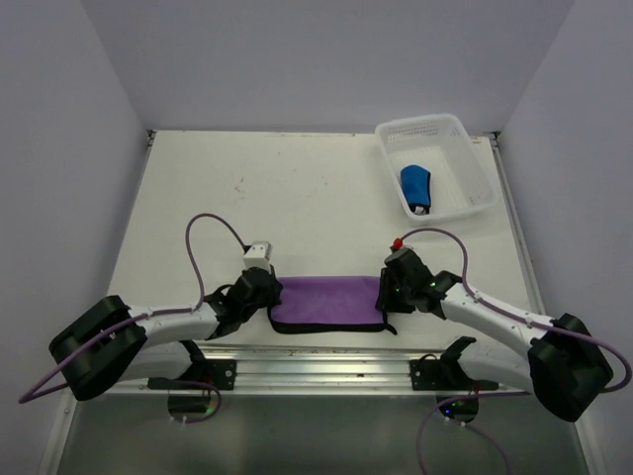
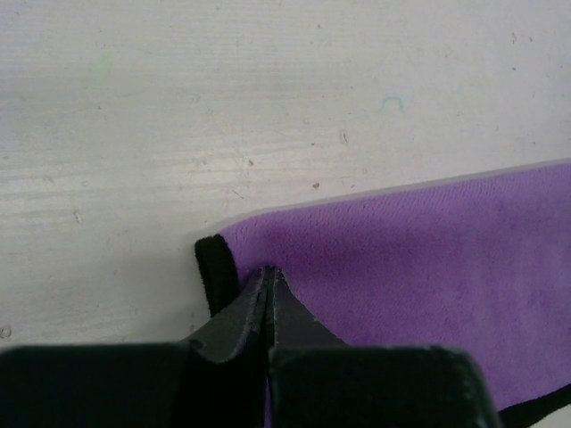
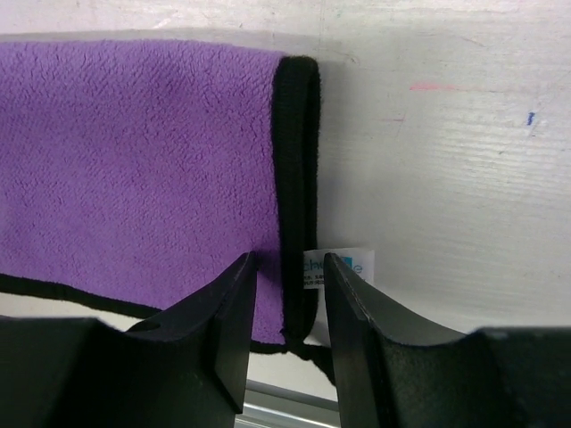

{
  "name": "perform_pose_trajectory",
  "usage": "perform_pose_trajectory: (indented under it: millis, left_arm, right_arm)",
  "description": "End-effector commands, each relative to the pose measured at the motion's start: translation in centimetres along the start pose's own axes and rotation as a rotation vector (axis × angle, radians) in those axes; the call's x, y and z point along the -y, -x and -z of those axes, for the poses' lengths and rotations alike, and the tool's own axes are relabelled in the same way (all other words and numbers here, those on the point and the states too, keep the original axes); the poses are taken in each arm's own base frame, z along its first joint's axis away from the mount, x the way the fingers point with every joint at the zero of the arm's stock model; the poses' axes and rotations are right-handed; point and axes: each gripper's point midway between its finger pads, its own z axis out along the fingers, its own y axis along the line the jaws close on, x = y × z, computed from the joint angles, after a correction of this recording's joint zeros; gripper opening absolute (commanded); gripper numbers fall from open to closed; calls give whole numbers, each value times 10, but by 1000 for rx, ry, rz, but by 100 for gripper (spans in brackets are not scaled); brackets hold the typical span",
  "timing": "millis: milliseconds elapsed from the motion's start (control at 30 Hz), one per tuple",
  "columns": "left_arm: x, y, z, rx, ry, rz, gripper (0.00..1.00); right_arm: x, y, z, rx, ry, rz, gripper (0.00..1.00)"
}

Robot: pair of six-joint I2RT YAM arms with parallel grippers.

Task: Roll the towels
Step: Fold the towel

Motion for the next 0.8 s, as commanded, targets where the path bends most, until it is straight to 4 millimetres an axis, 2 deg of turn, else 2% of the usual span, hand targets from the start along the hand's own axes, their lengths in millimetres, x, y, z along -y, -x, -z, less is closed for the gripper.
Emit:
perform_pose_trajectory:
  millis: [0, 267, 600, 667, 700, 767]
  left_arm:
    - [6, 7, -2, 22, -13, 5, 0]
    - [7, 8, -2, 20, -12, 2, 0]
    - [6, 9, 2, 22, -9, 11, 0]
    - [9, 14, 6, 18, -8, 18, 0]
    - [12, 18, 7, 21, -13, 21, 0]
    - [21, 32, 14, 38, -32, 26, 0]
  right_arm:
    - [-10, 2, -7, 3, 49, -26, 39]
    - [-9, -1, -14, -15, 41, -32, 33]
    - [-9, -2, -18, -29, 32, -16, 0]
    - [-5, -1, -15, -33, 7, -2, 0]
    - [-6, 6, -11, -19, 4, 15, 0]
    - [0, 11, -2, -3, -27, 27, 0]
